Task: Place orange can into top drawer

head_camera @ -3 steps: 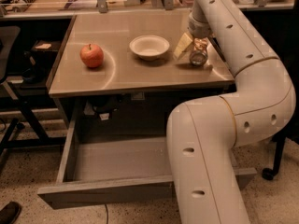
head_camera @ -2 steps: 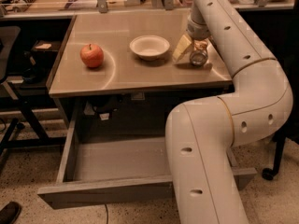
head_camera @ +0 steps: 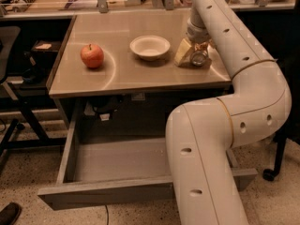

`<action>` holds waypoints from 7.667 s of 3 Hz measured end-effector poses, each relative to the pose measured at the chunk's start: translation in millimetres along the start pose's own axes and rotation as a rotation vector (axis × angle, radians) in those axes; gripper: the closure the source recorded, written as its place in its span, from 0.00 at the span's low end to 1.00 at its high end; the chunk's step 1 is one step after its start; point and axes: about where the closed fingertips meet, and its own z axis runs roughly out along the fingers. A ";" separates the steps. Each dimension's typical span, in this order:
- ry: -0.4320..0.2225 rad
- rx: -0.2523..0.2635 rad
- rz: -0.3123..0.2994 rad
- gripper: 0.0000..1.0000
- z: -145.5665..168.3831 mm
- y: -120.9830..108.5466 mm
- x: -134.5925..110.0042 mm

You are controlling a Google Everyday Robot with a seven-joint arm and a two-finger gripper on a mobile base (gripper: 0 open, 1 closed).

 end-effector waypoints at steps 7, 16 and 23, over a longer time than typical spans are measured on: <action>-0.074 -0.027 -0.101 1.00 -35.4 -18.5 15.9; -0.056 -0.306 -0.363 1.00 -47.3 118.8 55.6; -0.047 -0.494 -0.288 1.00 -46.0 200.4 154.8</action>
Offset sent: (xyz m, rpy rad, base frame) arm 0.0000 0.0000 0.0000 0.0000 0.0000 0.0000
